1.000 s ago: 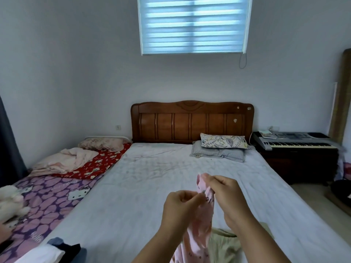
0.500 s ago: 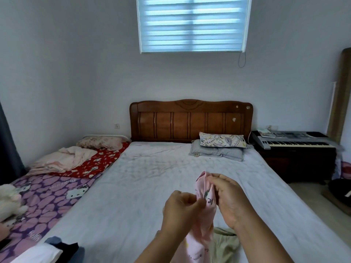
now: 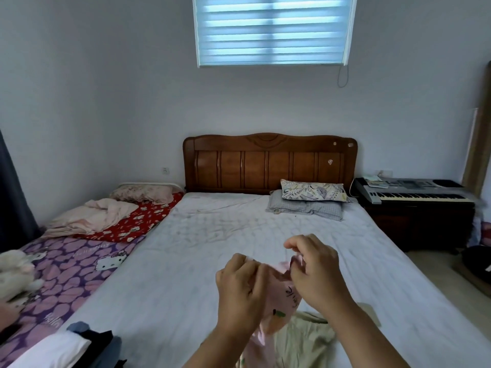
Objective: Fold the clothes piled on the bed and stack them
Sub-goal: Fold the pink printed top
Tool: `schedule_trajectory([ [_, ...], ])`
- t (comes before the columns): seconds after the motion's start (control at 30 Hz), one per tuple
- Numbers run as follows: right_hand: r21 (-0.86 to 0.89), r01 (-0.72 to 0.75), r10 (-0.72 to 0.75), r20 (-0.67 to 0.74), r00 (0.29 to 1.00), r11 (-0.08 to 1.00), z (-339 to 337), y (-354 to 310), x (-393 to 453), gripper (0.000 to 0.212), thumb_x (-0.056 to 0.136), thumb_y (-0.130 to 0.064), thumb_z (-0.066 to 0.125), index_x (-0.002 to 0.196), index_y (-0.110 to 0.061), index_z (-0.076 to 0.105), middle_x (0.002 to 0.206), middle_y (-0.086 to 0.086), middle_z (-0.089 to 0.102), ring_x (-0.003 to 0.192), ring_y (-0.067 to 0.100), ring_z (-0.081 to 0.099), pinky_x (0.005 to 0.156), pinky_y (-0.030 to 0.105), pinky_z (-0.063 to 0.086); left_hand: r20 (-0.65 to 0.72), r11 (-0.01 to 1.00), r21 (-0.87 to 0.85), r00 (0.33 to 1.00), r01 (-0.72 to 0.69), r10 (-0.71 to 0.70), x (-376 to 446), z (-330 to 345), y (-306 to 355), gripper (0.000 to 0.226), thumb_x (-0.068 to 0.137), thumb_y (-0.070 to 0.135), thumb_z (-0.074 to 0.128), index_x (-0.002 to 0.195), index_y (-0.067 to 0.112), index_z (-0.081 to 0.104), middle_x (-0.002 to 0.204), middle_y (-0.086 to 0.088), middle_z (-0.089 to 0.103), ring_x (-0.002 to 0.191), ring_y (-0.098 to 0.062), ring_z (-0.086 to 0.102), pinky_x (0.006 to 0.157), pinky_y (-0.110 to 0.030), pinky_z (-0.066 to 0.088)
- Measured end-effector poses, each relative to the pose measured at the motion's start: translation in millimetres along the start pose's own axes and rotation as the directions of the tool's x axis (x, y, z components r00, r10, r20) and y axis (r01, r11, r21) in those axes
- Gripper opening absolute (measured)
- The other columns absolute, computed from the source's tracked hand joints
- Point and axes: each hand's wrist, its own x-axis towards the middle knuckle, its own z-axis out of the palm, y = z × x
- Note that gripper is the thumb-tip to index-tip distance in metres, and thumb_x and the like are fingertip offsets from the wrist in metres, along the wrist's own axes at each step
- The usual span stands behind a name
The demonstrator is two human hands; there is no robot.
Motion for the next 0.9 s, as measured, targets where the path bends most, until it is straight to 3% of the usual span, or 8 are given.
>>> schedule_trajectory([
  [0.13,0.063,0.175,-0.183,0.142,0.973,0.982,4.7,-1.9,-2.1,0.026,0.077,-0.021,0.054,0.097,-0.037,0.052,0.109,-0.015,0.051,0.109,0.004,0.043,0.098,0.016,0.021,0.009,0.998,-0.006,0.998,0.06,-0.06,1.2,-3.3,5.7,0.033,0.081,0.044,0.037,0.057,0.03,0.054,0.085,0.017,0.051,0.077,-0.007,0.051,0.077,-0.026,0.031],
  [0.2,0.092,0.214,-0.222,0.079,0.972,0.972,4.7,-4.2,0.4,0.011,0.079,-0.027,0.052,0.085,-0.032,0.06,0.102,-0.014,0.056,0.104,0.002,0.045,0.095,0.016,0.027,0.008,0.995,-0.019,0.995,0.101,-0.101,2.2,-3.9,5.7,0.032,0.079,0.046,0.038,0.054,0.031,0.053,0.083,0.017,0.053,0.075,-0.006,0.052,0.077,-0.03,0.034],
  [0.3,0.262,0.055,-0.027,-0.109,0.994,0.963,0.0,-2.5,4.7,0.015,0.084,-0.029,0.053,0.075,-0.022,0.063,0.079,-0.013,0.062,0.081,0.001,0.055,0.073,0.018,0.042,0.043,0.979,-0.02,0.978,0.203,-0.202,2.5,-5.1,-3.1,0.03,0.085,0.04,0.046,0.057,0.04,0.057,0.076,0.01,0.053,0.075,-0.004,0.053,0.079,-0.035,0.039],
  [0.4,0.362,-0.193,0.237,-0.081,0.968,0.912,-6.4,3.1,6.6,0.017,0.095,-0.018,0.052,0.08,-0.018,0.059,0.071,-0.005,0.062,0.063,0.0,0.055,0.054,0.011,0.036,0.066,0.948,-0.016,0.947,0.317,-0.315,2.0,-7.4,-11.9,0.045,0.094,0.024,0.054,0.051,0.035,0.056,0.072,0.005,0.051,0.073,-0.002,0.053,0.082,-0.036,0.04],
  [0.57,0.398,-0.168,0.129,0.124,0.984,0.902,-1.0,-2.6,1.1,0.015,0.087,-0.018,0.06,0.075,-0.025,0.056,0.079,-0.009,0.059,0.076,0.001,0.055,0.068,0.011,0.038,0.102,0.875,-0.119,0.882,0.47,-0.46,2.9,-7.2,-16.6,0.035,0.095,0.026,0.053,0.065,0.009,0.06,0.078,-0.001,0.056,0.072,-0.011,0.055,0.072,-0.03,0.043],
  [0.63,0.349,-0.062,0.015,0.134,0.991,0.935,8.7,-8.1,-3.3,0.007,0.075,-0.032,0.057,0.069,-0.03,0.056,0.089,-0.017,0.055,0.095,0.001,0.052,0.084,0.018,0.038,0.098,0.871,-0.137,0.881,0.472,-0.463,3.7,-7.3,-15.9,0.035,0.095,0.026,0.053,0.067,0.007,0.061,0.079,-0.002,0.057,0.073,-0.012,0.056,0.069,-0.028,0.043],
  [0.8,-0.031,-0.038,0.047,0.371,0.928,0.999,27.6,-6.1,-11.4,0.053,0.07,-0.059,0.026,0.104,-0.041,0.063,0.127,-0.021,0.043,0.135,0.005,0.018,0.111,0.037,0.002,0.081,0.872,-0.179,0.89,0.456,-0.449,4.9,-10.9,-11.7,0.03,0.095,0.021,0.052,0.07,0.011,0.065,0.081,-0.001,0.06,0.078,-0.011,0.059,0.071,-0.022,0.043],
  [0.9,-0.236,-0.049,0.159,0.473,0.866,0.971,30.7,-1.3,-11.4,0.03,0.088,-0.053,0.044,0.106,-0.034,0.058,0.127,-0.016,0.045,0.138,0.01,0.012,0.112,0.045,-0.006,0.059,0.874,-0.167,0.89,0.456,-0.453,4.7,-12.2,-16.9,0.032,0.095,0.021,0.052,0.066,0.015,0.064,0.081,0.001,0.058,0.08,-0.013,0.059,0.076,-0.027,0.043],
])
